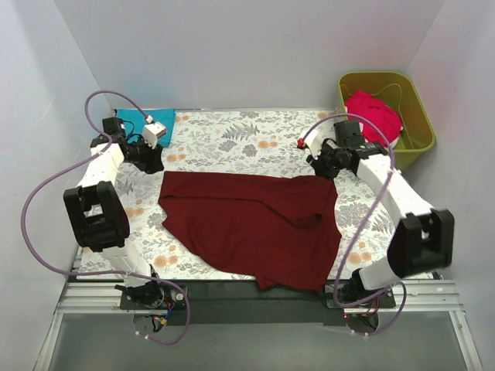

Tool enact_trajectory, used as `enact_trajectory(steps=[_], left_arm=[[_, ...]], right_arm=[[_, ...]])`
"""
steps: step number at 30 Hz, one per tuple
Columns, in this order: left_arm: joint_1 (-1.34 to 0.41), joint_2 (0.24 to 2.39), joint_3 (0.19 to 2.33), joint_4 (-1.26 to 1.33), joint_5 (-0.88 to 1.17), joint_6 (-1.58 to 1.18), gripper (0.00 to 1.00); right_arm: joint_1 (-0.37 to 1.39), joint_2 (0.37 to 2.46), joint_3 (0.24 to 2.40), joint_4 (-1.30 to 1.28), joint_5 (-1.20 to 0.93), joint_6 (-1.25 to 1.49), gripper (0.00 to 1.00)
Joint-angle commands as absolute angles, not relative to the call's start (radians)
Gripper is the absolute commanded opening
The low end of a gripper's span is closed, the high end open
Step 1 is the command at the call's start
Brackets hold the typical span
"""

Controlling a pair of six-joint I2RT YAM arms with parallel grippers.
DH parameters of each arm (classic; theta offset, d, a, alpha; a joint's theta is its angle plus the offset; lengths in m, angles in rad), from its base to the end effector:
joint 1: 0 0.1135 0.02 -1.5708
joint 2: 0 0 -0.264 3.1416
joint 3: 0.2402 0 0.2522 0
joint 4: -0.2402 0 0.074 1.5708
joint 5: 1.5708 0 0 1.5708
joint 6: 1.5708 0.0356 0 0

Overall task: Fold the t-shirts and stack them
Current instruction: Flatten the tshirt out

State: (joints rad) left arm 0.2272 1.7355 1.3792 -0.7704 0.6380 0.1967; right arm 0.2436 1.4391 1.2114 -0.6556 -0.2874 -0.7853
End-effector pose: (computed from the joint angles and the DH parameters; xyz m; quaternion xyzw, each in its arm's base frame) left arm 0.3534 0.0599 0.2521 0.0549 0.9272 -0.2551 0.2688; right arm 0.2947 0.0836 0.2948 -0.5005 0.7874 0.0407 0.3575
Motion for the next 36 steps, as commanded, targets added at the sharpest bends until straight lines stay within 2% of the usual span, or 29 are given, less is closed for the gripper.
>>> enact_trajectory(steps=[1,12,16,23,26,29,33,34,36], left_arm=[[0.186,1.795,1.388,-0.726,0.65,-0.021,0.34],[0.158,1.922,1.293,-0.598,0.47,-0.209,0.27],[0.163,2.026,1.353,-0.607,0.364,-0.232,0.23],[0.192,2.18,1.56,-0.667,0.324,-0.262,0.19],[0.193,2.169,1.617,-0.704,0.397,-0.264,0.21],[0.19,2.099,1.625,-0.735,0.492,-0.242,0.29],[0.149,1.927,1.553,-0.719,0.673,-0.227,0.39],[0.131,1.864,1.502,-0.71,0.722,-0.222,0.44],[0.05,1.798,1.444,-0.684,0.747,-0.225,0.46]], right_arm=[[0.242,1.577,1.259,-0.673,-0.256,-0.707,0.23],[0.244,1.88,1.382,-0.604,-0.103,-0.701,0.19],[0.239,2.015,1.477,-0.58,-0.017,-0.719,0.18],[0.241,2.187,1.718,-0.571,0.038,-0.71,0.18],[0.241,2.178,1.807,-0.594,0.008,-0.704,0.2],[0.241,2.105,1.856,-0.655,-0.079,-0.675,0.22],[0.241,1.93,1.783,-0.73,-0.213,-0.624,0.28],[0.239,1.893,1.72,-0.742,-0.236,-0.618,0.31],[0.241,1.784,1.654,-0.797,-0.31,-0.6,0.34]])
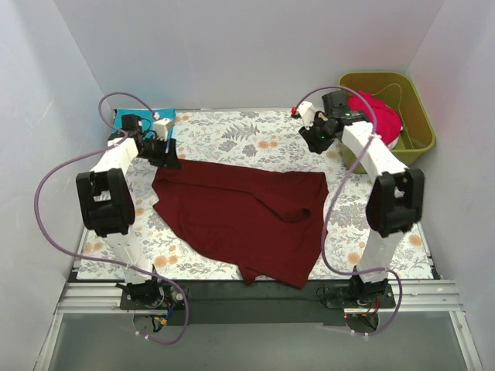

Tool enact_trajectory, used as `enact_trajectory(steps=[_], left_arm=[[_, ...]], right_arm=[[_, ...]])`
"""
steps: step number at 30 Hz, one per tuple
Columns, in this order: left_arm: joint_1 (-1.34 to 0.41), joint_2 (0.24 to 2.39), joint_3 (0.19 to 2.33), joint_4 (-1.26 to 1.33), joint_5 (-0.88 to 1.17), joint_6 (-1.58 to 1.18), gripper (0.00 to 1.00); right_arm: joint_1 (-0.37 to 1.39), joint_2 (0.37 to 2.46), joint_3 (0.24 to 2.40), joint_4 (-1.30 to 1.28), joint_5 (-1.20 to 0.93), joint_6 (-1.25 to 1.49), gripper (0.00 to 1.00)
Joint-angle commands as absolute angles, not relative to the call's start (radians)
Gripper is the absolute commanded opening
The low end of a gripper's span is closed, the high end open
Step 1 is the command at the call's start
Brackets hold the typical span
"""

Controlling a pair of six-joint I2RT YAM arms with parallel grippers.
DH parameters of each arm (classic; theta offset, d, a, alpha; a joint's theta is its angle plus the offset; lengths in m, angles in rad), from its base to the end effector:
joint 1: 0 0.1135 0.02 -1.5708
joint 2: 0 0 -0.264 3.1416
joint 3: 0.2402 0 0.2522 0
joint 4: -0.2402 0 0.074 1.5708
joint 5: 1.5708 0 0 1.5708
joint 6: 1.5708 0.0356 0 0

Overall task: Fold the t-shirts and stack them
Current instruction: Flatten the tshirt out

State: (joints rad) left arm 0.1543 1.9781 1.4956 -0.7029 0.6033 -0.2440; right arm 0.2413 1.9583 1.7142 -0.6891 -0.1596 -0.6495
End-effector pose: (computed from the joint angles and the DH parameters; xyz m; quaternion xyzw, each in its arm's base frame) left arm 0.4065 0.0428 0.1997 -0.1296 0.9299 -0.2995 0.1696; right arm 0.4229 0.1099 0.2692 -0.4304 0.8435 0.0108 0.3213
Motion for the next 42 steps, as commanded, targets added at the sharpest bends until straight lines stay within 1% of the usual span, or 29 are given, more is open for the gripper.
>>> enact_trajectory(steps=[1,2,4,5,6,7,8,9,10,11,12,13,14,15,18,22,32,42], left_arm=[[0.016,1.74,1.392,-0.672,0.777,-0.235,0.5],[-0.033,1.714,1.355,-0.631,0.785,-0.251,0.5],[-0.154,1.663,1.255,-0.572,0.817,-0.282,0.5],[-0.2,1.623,1.22,-0.498,0.821,-0.322,0.5],[-0.295,1.6,1.186,-0.45,0.81,-0.345,0.5],[-0.349,1.585,1.146,-0.401,0.795,-0.372,0.5],[-0.403,1.559,1.087,-0.308,0.741,-0.408,0.49],[-0.507,1.551,1.054,-0.257,0.698,-0.428,0.49],[-0.559,1.546,1.03,-0.209,0.648,-0.442,0.5],[-0.61,1.545,0.988,-0.122,0.552,-0.451,0.5],[-0.706,1.554,0.971,-0.083,0.488,-0.443,0.5],[-0.754,1.568,0.962,-0.052,0.432,-0.431,0.5],[-0.799,1.584,0.959,-0.007,0.326,-0.419,0.5],[-0.866,1.63,0.963,0.026,0.298,-0.404,0.5],[-0.945,1.715,0.997,0.069,0.238,-0.388,0.51],[-1.002,1.807,1.031,0.113,0.187,-0.362,0.51],[-1.011,1.899,1.088,0.163,0.123,-0.328,0.51],[-0.988,1.939,1.124,0.19,0.08,-0.305,0.51]], right_arm=[[0.242,1.754,1.585,-0.817,-0.334,-0.595,0.36],[0.242,1.702,1.554,-0.837,-0.366,-0.585,0.36],[0.244,1.661,1.493,-0.897,-0.402,-0.56,0.37],[0.244,1.628,1.433,-0.91,-0.428,-0.546,0.36],[0.244,1.611,1.402,-0.922,-0.439,-0.535,0.36],[0.244,1.594,1.373,-0.92,-0.445,-0.516,0.34],[0.244,1.563,1.312,-0.919,-0.443,-0.506,0.33],[0.242,1.554,1.287,-0.919,-0.439,-0.5,0.31],[0.244,1.545,1.26,-0.916,-0.43,-0.496,0.3],[0.242,1.543,1.24,-0.911,-0.404,-0.494,0.29],[0.239,1.548,1.209,-0.905,-0.391,-0.491,0.28],[0.238,1.564,1.201,-0.893,-0.382,-0.486,0.27],[0.235,1.574,1.197,-0.888,-0.376,-0.483,0.27],[0.224,1.584,1.195,-0.882,-0.382,-0.483,0.26],[0.209,1.621,1.204,-0.859,-0.396,-0.476,0.25],[0.19,1.689,1.232,-0.835,-0.423,-0.462,0.25],[0.179,1.844,1.244,-0.776,-0.463,-0.433,0.22],[0.17,1.87,1.218,-0.759,-0.451,-0.43,0.21]])
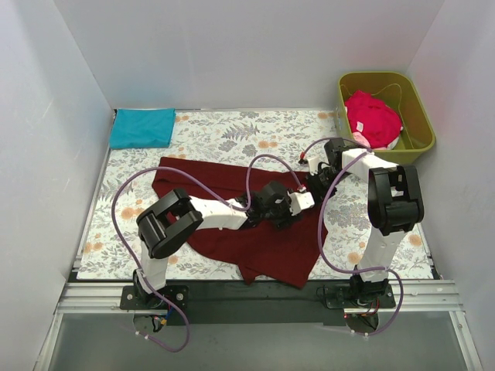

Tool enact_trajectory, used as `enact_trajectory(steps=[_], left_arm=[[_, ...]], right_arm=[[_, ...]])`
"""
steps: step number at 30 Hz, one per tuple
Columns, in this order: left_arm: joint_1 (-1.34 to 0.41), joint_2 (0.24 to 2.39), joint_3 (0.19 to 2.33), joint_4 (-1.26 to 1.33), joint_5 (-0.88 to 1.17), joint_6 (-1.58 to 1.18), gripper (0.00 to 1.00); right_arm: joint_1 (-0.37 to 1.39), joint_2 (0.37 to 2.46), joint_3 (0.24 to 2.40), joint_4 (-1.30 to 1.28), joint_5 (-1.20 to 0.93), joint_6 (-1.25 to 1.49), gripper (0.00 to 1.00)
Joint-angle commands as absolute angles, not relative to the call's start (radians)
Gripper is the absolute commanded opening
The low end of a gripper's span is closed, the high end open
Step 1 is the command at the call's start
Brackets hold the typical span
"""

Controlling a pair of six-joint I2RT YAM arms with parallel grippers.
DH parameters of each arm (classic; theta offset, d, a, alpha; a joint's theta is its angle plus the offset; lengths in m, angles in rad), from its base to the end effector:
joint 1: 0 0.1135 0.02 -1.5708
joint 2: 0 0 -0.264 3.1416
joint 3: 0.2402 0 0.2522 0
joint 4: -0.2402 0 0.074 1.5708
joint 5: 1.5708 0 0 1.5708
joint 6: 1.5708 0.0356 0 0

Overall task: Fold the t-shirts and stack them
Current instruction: Flatten the tshirt out

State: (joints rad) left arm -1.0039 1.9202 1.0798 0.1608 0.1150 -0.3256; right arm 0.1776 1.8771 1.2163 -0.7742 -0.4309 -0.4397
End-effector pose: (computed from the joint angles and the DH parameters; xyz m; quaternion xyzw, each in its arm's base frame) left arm 0.2133 -0.3426 0.1504 0.3231 0.8413 -0.3062 0.3067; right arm 0.3362 0.0754 0.1569 -0.3099 0.9242 0.2028 0.0936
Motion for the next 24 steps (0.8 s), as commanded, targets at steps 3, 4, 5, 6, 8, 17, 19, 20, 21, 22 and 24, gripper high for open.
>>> enact_trajectory(steps=[3,4,5,6,8,17,19,20,21,22,24], left_arm=[[-0.966,1.959,1.152,0.202,0.065,-0.308,0.51],[-0.962,1.973,1.161,0.202,0.063,-0.311,0.52],[-0.95,1.979,1.17,0.204,0.061,-0.313,0.52],[-0.945,1.985,1.18,0.204,0.061,-0.313,0.52],[-0.937,2.0,1.198,0.202,0.063,-0.31,0.52],[-0.933,2.0,1.212,0.225,0.069,-0.299,0.52],[-0.927,2.006,1.224,0.224,0.077,-0.301,0.52],[-0.916,2.009,1.238,0.219,0.09,-0.304,0.52],[-0.91,2.013,1.246,0.213,0.104,-0.316,0.51],[-0.904,2.016,1.252,0.195,0.118,-0.319,0.51],[-0.888,2.025,1.293,0.154,0.156,-0.322,0.5]], right_arm=[[0.166,1.87,1.21,-0.758,-0.451,-0.434,0.21],[0.164,1.873,1.207,-0.759,-0.451,-0.436,0.22],[0.166,1.873,1.206,-0.759,-0.453,-0.437,0.22],[0.163,1.875,1.207,-0.759,-0.453,-0.439,0.22],[0.161,1.879,1.206,-0.758,-0.453,-0.44,0.22],[0.158,1.887,1.203,-0.758,-0.457,-0.445,0.21],[0.16,1.882,1.204,-0.758,-0.454,-0.448,0.21],[0.153,1.879,1.203,-0.762,-0.451,-0.451,0.21],[0.15,1.872,1.21,-0.764,-0.451,-0.453,0.22],[0.146,1.855,1.213,-0.765,-0.451,-0.456,0.23],[0.127,1.835,1.241,-0.785,-0.454,-0.474,0.26]])
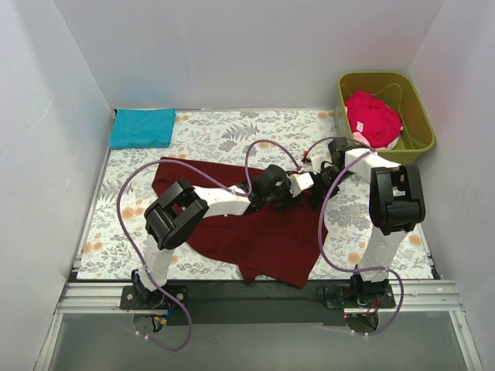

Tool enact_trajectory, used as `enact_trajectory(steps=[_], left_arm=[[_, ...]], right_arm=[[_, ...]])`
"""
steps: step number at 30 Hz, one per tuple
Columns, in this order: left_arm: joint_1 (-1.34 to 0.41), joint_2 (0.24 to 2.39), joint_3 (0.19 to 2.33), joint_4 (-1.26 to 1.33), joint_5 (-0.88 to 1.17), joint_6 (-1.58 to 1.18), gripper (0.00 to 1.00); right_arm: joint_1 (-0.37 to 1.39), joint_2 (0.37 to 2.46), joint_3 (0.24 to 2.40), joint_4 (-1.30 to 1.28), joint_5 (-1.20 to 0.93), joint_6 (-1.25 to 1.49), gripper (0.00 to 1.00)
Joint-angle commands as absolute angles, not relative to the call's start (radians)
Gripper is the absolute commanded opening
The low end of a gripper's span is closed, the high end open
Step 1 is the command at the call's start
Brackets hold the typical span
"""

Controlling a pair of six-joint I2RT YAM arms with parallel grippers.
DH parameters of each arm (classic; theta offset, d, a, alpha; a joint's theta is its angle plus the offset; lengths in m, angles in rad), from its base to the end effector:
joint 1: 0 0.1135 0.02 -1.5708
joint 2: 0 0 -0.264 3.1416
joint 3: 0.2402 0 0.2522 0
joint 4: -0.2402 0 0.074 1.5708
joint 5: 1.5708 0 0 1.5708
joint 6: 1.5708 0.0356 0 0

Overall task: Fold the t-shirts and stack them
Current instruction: Flatten the tshirt out

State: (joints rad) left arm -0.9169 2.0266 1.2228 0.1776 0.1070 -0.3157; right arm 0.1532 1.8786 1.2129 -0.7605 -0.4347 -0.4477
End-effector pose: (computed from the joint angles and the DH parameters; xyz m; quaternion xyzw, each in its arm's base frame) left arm 0.2634 -0.3500 0.1517 0.2865 0.8422 -0.3014 0.3432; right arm 0.3387 0.0675 0.1558 -0.3031 0.9257 0.2024 0.1013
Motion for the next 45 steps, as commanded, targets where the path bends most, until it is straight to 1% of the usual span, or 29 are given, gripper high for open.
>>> enact_trajectory(steps=[1,9,10,15,20,25,29,35,45], left_arm=[[-0.881,2.035,1.313,0.097,0.179,-0.331,0.5],[-0.747,2.077,1.479,-0.116,0.487,-0.452,0.5],[-0.733,2.086,1.529,-0.165,0.55,-0.466,0.51],[-0.646,2.088,1.598,-0.236,0.649,-0.574,0.5],[-0.64,1.991,1.516,-0.259,0.641,-0.615,0.5],[-0.64,1.911,1.422,-0.259,0.634,-0.754,0.5],[-0.641,1.919,1.391,-0.261,0.632,-0.842,0.51],[-0.64,1.97,1.408,-0.267,0.611,-0.92,0.54],[-0.64,2.025,1.442,-0.281,0.595,-0.927,0.57]], right_arm=[[0.121,1.816,1.252,-0.798,-0.456,-0.48,0.27],[0.107,1.721,1.305,-0.884,-0.465,-0.525,0.32],[0.107,1.712,1.311,-0.885,-0.468,-0.528,0.32],[0.107,1.732,1.387,-0.885,-0.485,-0.52,0.32],[0.13,1.815,1.453,-0.885,-0.512,-0.46,0.32],[0.147,1.887,1.477,-0.881,-0.511,-0.402,0.36],[0.149,1.933,1.497,-0.871,-0.505,-0.374,0.36],[0.155,1.988,1.529,-0.864,-0.508,-0.341,0.37],[0.169,2.031,1.516,-0.844,-0.503,-0.319,0.4]])
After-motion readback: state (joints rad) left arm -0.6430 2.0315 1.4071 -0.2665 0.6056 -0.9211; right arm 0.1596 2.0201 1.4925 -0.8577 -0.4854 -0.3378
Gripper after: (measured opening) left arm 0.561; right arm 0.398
